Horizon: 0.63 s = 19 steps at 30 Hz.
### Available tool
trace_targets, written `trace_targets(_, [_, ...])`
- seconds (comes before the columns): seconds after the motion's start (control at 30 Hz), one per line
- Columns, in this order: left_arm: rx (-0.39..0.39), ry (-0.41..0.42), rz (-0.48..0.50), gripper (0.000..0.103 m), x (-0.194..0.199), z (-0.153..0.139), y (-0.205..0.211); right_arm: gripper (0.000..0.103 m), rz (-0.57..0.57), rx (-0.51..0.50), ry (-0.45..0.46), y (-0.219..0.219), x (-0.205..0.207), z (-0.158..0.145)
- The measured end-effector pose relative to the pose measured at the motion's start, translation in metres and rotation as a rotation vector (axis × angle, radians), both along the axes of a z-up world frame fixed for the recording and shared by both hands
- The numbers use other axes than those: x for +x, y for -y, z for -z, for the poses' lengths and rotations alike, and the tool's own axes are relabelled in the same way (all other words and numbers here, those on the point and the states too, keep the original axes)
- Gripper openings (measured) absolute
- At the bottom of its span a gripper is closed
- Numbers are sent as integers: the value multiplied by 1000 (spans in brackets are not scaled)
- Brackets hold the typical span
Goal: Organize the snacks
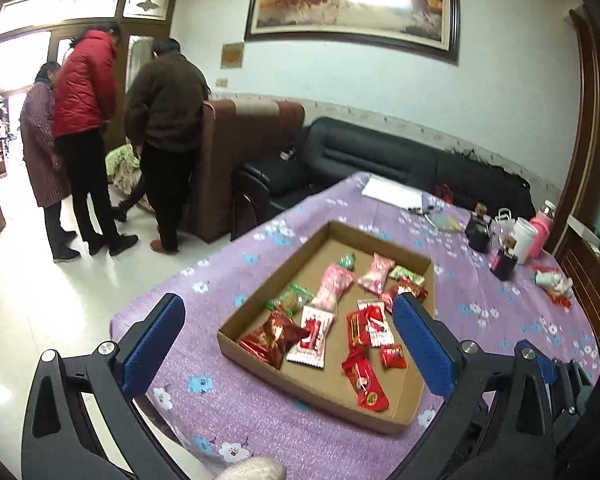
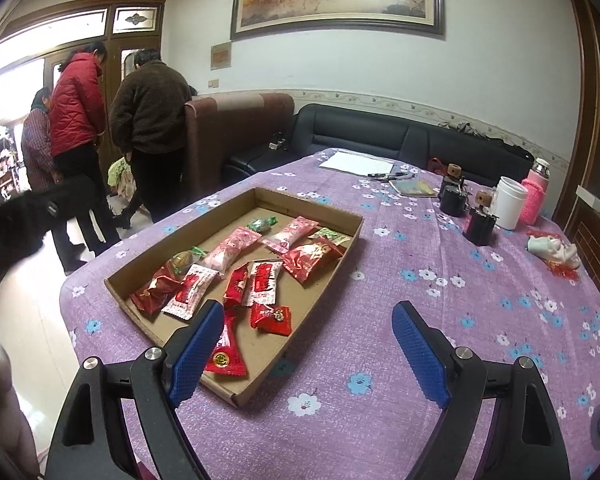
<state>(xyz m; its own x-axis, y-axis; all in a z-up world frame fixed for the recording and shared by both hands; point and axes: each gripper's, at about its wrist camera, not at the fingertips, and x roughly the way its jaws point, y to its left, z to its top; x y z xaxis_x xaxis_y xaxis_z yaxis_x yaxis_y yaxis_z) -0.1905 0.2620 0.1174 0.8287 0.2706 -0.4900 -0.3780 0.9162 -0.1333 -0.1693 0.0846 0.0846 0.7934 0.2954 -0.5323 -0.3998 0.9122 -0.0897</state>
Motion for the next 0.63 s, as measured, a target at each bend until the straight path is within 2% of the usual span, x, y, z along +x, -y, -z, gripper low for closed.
trace_targets(0.2, [-28, -56, 4, 103, 9, 13, -3, 88, -19, -33, -8, -11, 3, 5])
trace_targets(0.63, [-68, -118, -30, 103, 22, 25, -19, 87, -70, -76, -39, -33, 13, 15])
